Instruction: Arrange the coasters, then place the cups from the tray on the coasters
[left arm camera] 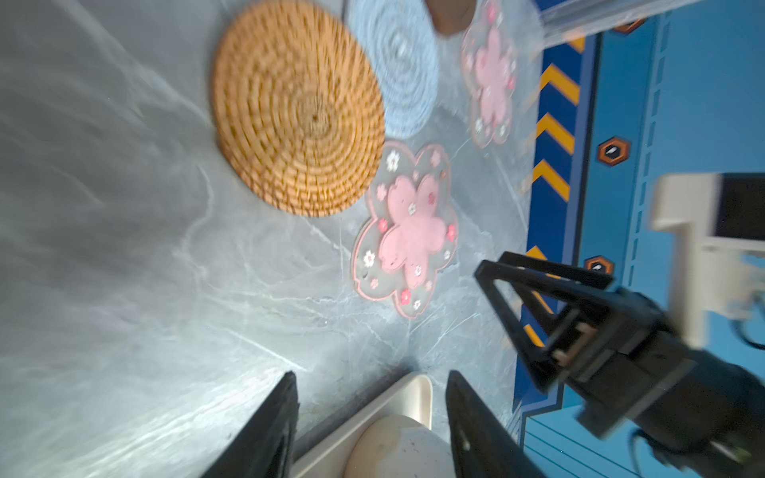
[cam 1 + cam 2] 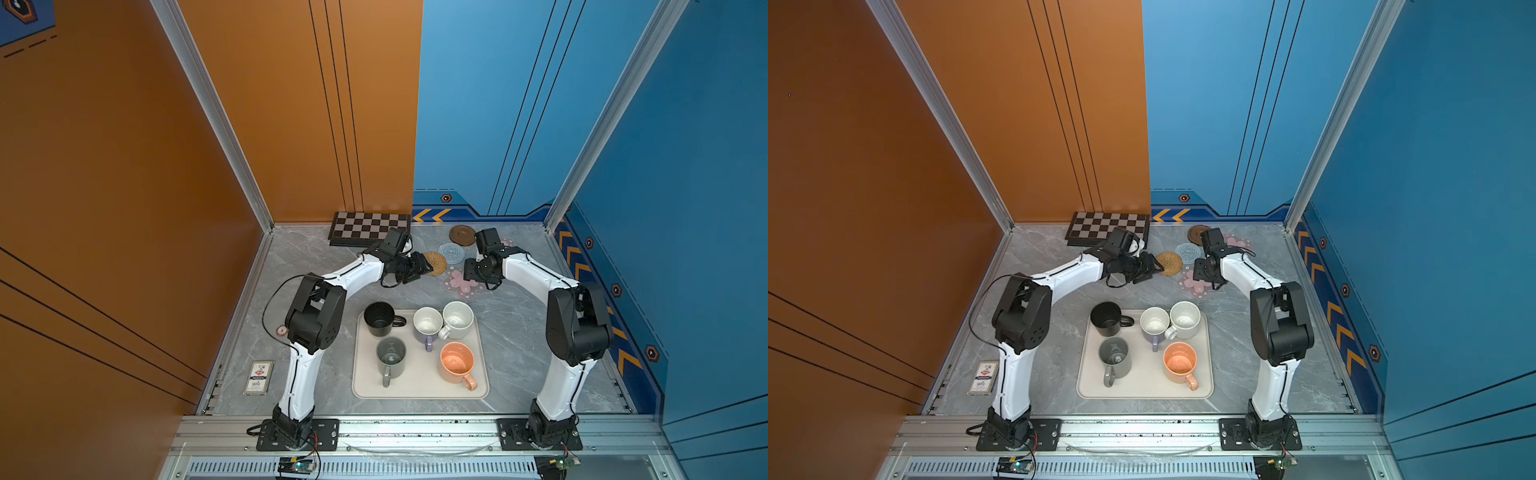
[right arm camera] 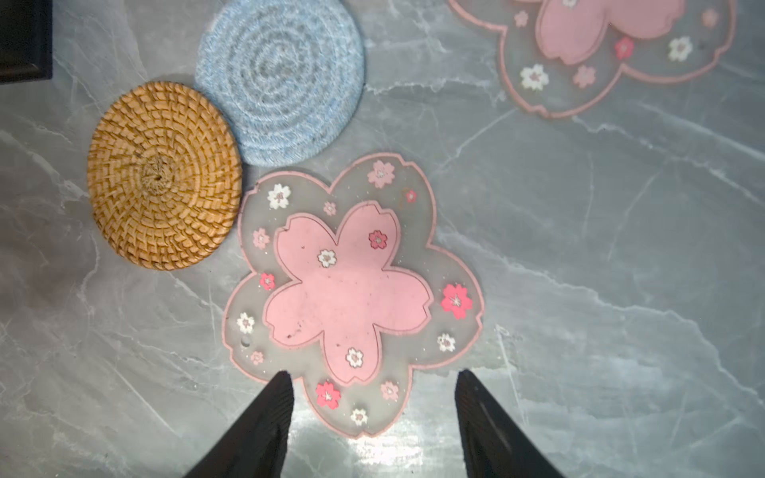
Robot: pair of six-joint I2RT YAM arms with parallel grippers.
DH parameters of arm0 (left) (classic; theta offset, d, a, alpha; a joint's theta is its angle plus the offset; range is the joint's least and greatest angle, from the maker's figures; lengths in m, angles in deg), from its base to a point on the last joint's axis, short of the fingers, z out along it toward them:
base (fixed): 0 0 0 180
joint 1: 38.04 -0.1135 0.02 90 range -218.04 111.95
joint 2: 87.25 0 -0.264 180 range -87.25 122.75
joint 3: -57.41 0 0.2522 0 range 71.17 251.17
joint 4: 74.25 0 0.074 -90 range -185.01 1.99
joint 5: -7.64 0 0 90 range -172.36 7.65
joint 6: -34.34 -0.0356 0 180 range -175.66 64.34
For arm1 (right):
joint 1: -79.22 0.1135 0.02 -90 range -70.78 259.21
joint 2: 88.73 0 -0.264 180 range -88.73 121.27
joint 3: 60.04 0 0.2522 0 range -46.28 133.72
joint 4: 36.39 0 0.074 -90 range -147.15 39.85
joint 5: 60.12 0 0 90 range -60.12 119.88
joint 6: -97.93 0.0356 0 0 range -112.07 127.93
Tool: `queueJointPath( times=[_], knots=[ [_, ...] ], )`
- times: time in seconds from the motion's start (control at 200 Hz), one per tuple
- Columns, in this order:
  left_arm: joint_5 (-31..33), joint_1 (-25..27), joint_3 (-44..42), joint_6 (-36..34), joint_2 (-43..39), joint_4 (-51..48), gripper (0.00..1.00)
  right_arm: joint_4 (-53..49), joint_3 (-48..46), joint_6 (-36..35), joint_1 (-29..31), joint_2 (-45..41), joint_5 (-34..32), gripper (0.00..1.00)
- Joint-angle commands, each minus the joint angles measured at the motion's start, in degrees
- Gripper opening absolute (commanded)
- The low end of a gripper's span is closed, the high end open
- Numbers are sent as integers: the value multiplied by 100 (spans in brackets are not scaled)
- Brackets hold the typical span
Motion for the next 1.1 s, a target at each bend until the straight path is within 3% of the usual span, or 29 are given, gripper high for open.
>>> queueJointPath(
  times=[0.0, 0.43, 0.671, 1.096],
  knots=[
    [263, -258, 53, -445, -403, -543, 58, -264, 373, -393, 91, 395, -204, 66],
    [469, -836, -72, -785, -674, -940, 59, -766, 1722, -770, 196, 1543, 18, 79],
    [410, -979, -12, -864, -586, -946, 60, -1262, 2523, -1821, 600, 2077, -775, 84],
    [277, -1178, -107, -864, -518, -937, 60, -1595, 3122, -2273, 250, 2522, -131, 84]
  ],
)
